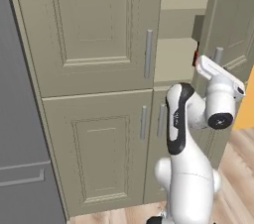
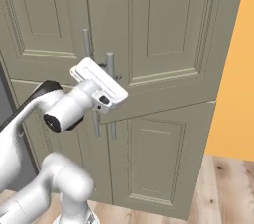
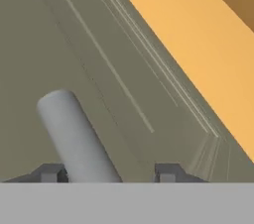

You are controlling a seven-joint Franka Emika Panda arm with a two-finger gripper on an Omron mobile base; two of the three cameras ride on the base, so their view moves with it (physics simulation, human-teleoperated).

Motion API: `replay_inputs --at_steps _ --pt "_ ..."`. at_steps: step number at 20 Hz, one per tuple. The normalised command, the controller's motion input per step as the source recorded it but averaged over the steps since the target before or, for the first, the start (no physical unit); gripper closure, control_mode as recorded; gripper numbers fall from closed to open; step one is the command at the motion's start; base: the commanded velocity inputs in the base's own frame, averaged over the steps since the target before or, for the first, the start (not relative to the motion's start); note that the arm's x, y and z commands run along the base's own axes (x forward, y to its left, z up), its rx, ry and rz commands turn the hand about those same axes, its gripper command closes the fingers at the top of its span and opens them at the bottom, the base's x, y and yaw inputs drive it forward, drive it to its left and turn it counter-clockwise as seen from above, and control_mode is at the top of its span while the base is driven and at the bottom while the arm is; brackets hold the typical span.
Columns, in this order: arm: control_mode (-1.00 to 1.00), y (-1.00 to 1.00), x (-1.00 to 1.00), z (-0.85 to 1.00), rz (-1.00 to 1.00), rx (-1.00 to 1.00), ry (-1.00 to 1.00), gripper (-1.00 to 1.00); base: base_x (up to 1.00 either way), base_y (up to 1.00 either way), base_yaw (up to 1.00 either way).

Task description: Move the syrup bottle and condiment bottle from the cabinet to the dining counter.

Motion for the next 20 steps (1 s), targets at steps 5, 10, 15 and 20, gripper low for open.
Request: replay_inputs --at_steps 5,10,15,20 --pt "-1.00 0.19 -1.00 0.00 0.00 0.03 -0.15 -1.00 0.00 0.00 0.00" --pt "-1.00 0.97 -0.92 0.00 0.00 0.00 -0.12 -1.00 0.00 0.00 0.00" --pt "-1.00 1.00 -0.07 0.00 0.00 -0.01 -0.01 -1.00 0.00 0.00 0.00" --pt "-1.00 0.95 0.29 0.00 0.00 0.00 0.04 -1.00 0.00 0.00 0.00"
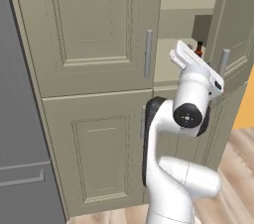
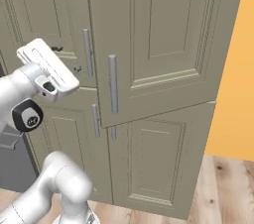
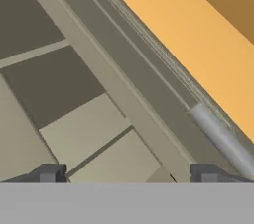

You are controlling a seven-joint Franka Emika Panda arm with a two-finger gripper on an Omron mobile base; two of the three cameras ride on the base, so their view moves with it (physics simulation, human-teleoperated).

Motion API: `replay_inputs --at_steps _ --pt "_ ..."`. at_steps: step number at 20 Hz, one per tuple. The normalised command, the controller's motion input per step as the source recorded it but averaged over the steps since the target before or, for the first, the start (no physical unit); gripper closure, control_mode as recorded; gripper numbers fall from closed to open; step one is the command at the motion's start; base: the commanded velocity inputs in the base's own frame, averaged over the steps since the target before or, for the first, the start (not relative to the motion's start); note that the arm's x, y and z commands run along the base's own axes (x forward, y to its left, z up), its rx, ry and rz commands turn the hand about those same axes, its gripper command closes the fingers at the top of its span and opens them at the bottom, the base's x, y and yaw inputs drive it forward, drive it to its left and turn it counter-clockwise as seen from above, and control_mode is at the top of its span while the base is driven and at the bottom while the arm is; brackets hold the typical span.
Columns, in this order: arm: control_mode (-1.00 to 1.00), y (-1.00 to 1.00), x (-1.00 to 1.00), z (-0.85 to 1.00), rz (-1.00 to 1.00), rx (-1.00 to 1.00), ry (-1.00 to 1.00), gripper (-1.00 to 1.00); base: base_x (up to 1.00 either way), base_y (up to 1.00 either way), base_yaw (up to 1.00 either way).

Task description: Move the syrup bottle and condiment bottle from the cabinet to the dining counter.

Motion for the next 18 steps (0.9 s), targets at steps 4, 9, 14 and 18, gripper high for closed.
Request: replay_inputs --at_steps 4,9,14,18 --pt "-1.00 0.51 0.42 0.00 0.00 0.00 0.10 -1.00 0.00 0.00 0.00" --pt "-1.00 0.02 0.71 0.00 0.00 0.00 0.18 -1.00 0.00 0.00 0.00" --pt "-1.00 -0.04 0.77 -0.03 0.00 0.02 0.18 -1.00 0.00 0.00 0.00" --pt "-1.00 -0.19 0.68 -0.06 -0.02 0.02 0.12 -1.00 0.00 0.00 0.00"
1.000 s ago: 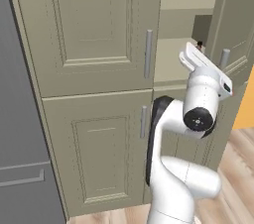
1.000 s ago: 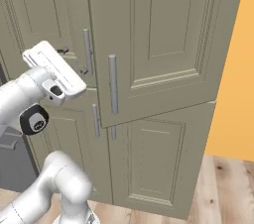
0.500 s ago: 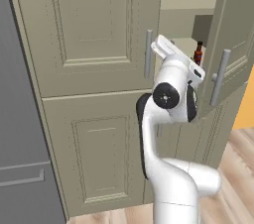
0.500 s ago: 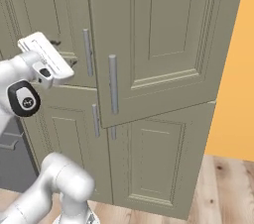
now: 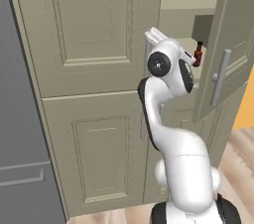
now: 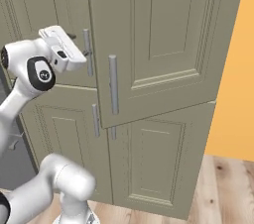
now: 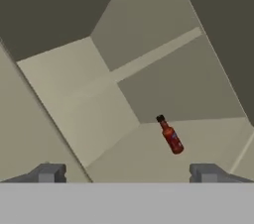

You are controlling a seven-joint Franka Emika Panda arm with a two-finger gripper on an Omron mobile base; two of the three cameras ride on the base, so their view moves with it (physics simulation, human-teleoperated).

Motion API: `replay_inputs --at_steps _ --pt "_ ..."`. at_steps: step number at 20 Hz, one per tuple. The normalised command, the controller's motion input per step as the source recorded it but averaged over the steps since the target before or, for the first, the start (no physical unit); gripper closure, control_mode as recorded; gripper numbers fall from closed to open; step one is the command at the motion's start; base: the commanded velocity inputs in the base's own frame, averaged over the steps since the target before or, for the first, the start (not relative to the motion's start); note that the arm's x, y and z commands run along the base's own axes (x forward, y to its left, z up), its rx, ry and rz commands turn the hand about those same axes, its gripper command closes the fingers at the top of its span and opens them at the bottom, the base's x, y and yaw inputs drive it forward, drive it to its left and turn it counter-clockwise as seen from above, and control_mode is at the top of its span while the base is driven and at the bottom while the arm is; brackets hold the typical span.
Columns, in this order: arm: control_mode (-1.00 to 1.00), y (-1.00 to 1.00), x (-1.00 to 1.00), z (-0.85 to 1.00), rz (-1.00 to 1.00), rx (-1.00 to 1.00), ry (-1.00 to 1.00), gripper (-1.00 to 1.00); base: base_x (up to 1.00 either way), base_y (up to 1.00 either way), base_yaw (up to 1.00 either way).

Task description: Move the syrup bottle and condiment bottle from the cabinet to the dining counter.

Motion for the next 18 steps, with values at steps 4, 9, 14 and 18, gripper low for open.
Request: replay_inputs --at_steps 4,9,14,18 --pt "-1.00 -0.56 0.51 -0.04 -0.13 0.00 0.05 -1.00 0.00 0.00 0.00" --pt "-1.00 -0.76 0.30 -0.02 -0.21 0.00 0.00 -1.00 0.00 0.00 0.00" --pt "-1.00 -0.95 -0.27 0.00 -0.27 0.00 0.00 -1.00 0.00 0.00 0.00" --pt "-1.00 -1.00 -0.81 0.00 -0.35 0.00 0.00 -1.00 0.00 0.00 0.00"
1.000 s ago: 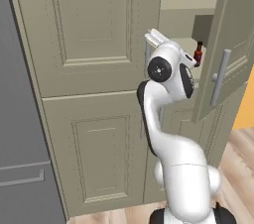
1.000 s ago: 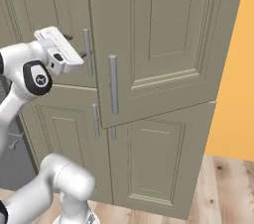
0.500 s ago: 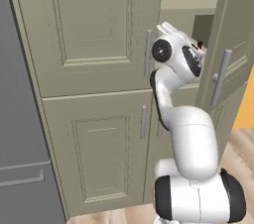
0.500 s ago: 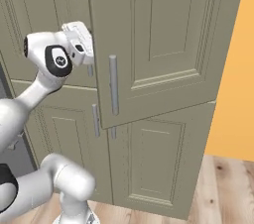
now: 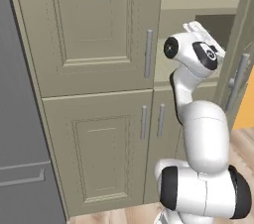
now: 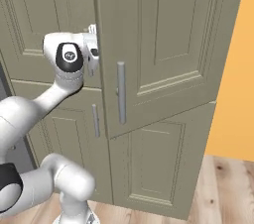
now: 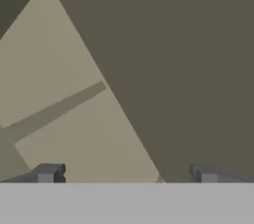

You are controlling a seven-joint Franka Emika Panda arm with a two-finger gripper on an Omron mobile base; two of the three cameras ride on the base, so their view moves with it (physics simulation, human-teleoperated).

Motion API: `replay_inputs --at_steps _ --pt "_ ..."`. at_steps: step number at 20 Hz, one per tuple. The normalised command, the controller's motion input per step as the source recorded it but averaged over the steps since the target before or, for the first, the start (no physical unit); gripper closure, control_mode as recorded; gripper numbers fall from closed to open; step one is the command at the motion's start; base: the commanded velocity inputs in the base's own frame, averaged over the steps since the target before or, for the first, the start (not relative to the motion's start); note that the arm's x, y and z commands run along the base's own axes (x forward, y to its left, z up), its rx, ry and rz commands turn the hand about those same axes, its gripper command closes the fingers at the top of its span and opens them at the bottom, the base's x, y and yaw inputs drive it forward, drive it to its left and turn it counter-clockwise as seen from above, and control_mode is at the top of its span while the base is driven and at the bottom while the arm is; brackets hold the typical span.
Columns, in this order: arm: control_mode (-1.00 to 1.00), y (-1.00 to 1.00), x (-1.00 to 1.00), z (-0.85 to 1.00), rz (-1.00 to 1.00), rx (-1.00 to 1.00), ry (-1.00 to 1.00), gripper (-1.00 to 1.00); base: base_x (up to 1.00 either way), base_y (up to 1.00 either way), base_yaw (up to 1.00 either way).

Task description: Move the syrup bottle and condiment bottle from the cabinet to the dining counter.

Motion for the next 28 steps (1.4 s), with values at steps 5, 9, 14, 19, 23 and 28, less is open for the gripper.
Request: replay_inputs --at_steps 5,9,14,19,23,28 --pt "-1.00 -1.00 -0.89 0.00 -0.34 0.00 0.00 -1.00 0.00 0.00 0.00" --pt "-1.00 -1.00 -0.56 0.00 -0.24 0.00 0.00 -1.00 0.00 0.00 0.00" --pt "-1.00 -1.00 -0.17 -0.02 -0.12 0.00 0.01 -1.00 0.00 0.00 0.00" --pt "-1.00 -1.00 0.00 -0.11 -0.02 0.01 0.03 -1.00 0.00 0.00 0.00" --pt "-1.00 -0.13 -0.37 -0.03 0.05 0.01 -0.01 -1.00 0.00 0.00 0.00" --pt "-1.00 0.97 -0.89 0.00 0.36 -0.07 -0.02 -1.00 0.00 0.00 0.00"
